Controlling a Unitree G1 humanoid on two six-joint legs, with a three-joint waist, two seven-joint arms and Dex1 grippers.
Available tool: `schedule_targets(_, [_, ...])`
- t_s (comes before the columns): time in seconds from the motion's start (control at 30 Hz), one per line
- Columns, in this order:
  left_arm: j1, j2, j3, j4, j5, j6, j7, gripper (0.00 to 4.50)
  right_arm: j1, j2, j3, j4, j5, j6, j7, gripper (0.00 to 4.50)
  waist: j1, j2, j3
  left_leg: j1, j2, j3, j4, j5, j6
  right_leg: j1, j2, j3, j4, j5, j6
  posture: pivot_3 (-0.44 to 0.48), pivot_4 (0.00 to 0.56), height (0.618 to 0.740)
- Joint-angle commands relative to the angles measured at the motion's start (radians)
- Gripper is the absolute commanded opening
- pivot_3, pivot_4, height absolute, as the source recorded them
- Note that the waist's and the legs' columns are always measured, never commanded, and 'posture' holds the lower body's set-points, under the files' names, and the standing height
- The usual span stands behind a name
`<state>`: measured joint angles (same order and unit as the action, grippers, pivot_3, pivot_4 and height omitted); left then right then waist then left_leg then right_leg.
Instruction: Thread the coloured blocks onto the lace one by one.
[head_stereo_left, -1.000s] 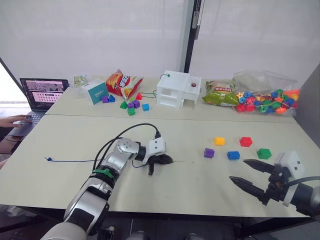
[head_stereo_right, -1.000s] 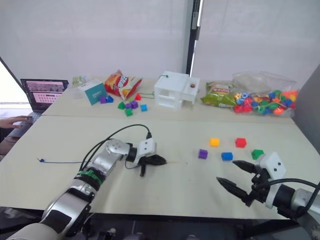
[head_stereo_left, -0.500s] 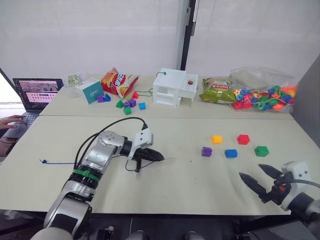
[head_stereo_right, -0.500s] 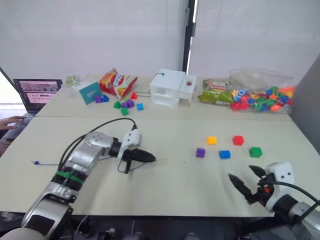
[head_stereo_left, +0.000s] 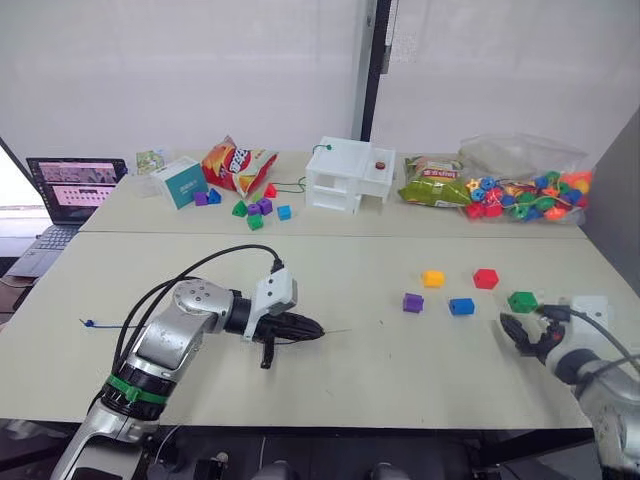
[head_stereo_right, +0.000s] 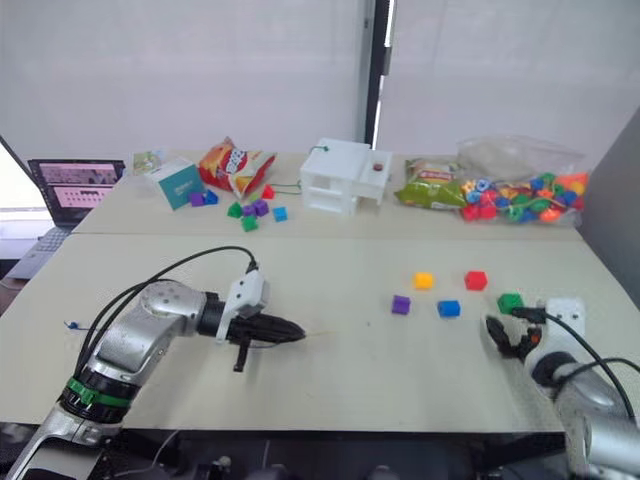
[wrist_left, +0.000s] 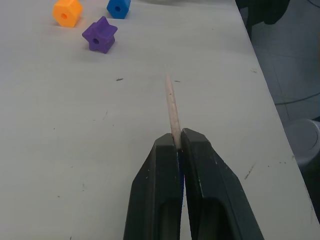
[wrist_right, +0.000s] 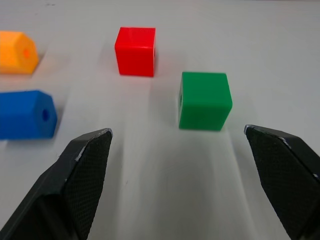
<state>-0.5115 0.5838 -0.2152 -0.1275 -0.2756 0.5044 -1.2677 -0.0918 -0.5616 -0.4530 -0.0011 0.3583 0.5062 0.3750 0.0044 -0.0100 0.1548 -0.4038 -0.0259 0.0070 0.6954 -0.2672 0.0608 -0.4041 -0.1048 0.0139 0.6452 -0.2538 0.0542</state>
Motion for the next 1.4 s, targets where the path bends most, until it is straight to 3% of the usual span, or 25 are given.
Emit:
schedule_targets(0.03, [-0.002,0.005,0.006,-0.041,-0.014,0.004,0.027,0.02,-0.086,-0.038,0.016,0.108,-0.039,-0.024,-0.012,4.5,0.001,0.0,0.0,0.0,0.0,0.0,0.0,0.0,0.0,0.0,0.0,0.0,0.0,0.0,0.0,0.0,0.15,0.74])
schedule_targets(0.27, [0.021,0.005,0.005,-0.057,-0.025,0.006,0.065,0.02,-0.221,-0.06,0.047,0.288,-0.074,-0.035,-0.022,4.5,0.0,0.0,0.0,-0.001,-0.001,0.0,0.0,0.0,0.0,0.0,0.0,0.0,0.0,0.0,0.0,0.0,0.15,0.74])
schedule_targets(0.43, [0.028,0.01,0.006,-0.062,-0.027,0.006,0.079,0.0,-0.258,-0.059,0.035,0.348,-0.07,-0.055,-0.016,3.04,-0.002,0.0,0.0,-0.001,0.0,0.0,0.0,0.0,0.0,0.0,0.0,0.0,0.0,0.0,0.0,0.0,0.15,0.74])
schedule_targets(0.6, [0.029,0.019,0.01,-0.073,-0.034,0.015,0.084,0.0,-0.26,-0.054,0.024,0.353,-0.059,-0.085,-0.003,1.27,-0.004,0.0,0.0,-0.001,0.0,0.0,0.0,0.0,0.0,0.0,0.0,0.0,0.0,0.0,0.0,0.0,0.15,0.74])
schedule_targets(0.67, [0.029,0.025,0.012,-0.077,-0.038,0.019,0.083,0.0,-0.245,-0.05,0.016,0.323,-0.051,-0.08,-0.005,1.18,-0.004,0.0,0.0,-0.001,0.0,0.0,-0.001,0.0,0.0,0.0,0.0,0.0,0.0,0.0,0.0,0.0,0.15,0.74])
schedule_targets(0.8, [0.031,0.036,0.015,-0.082,-0.045,0.022,0.087,0.0,-0.163,-0.032,-0.015,0.135,-0.017,-0.024,-0.032,1.18,-0.003,0.0,0.0,-0.001,0.0,0.0,-0.001,0.0,0.0,-0.001,0.0,0.0,0.0,0.0,0.0,0.0,0.15,0.74])
schedule_targets(0.97, [0.038,0.071,0.041,-0.101,-0.071,0.05,0.09,0.0,0.004,0.023,-0.043,-0.454,0.107,0.252,-0.148,1.18,-0.003,0.002,-0.001,-0.002,0.0,-0.001,-0.001,0.0,0.0,-0.002,-0.001,0.0,0.0,0.0,0.0,0.0,0.15,0.74])
schedule_targets(1.13, [0.055,0.111,0.063,-0.135,-0.106,0.098,0.091,0.0,0.101,0.149,0.089,-0.99,0.299,0.521,-0.348,1.18,-0.007,0.002,-0.001,-0.001,0.002,-0.002,-0.001,0.0,0.0,-0.002,0.001,0.0,0.001,0.0,0.0,0.0,0.15,0.74])
schedule_targets(1.23, [0.055,0.12,0.064,-0.146,-0.121,0.116,0.094,0.0,0.107,0.166,0.252,-1.046,0.393,0.534,-0.476,1.18,-0.007,0.002,-0.001,-0.001,0.001,-0.002,-0.001,0.0,0.0,-0.002,0.0,0.0,0.0,0.0,0.0,0.0,0.15,0.74])
schedule_targets(1.4, [0.053,0.125,0.051,-0.166,-0.139,0.139,0.097,0.0,0.129,0.244,0.553,-0.992,0.243,0.515,-0.555,1.18,-0.004,0.001,0.0,-0.001,-0.001,-0.002,0.0,0.0,0.0,-0.002,-0.001,-0.001,0.0,0.0,0.0,0.0,0.15,0.74])
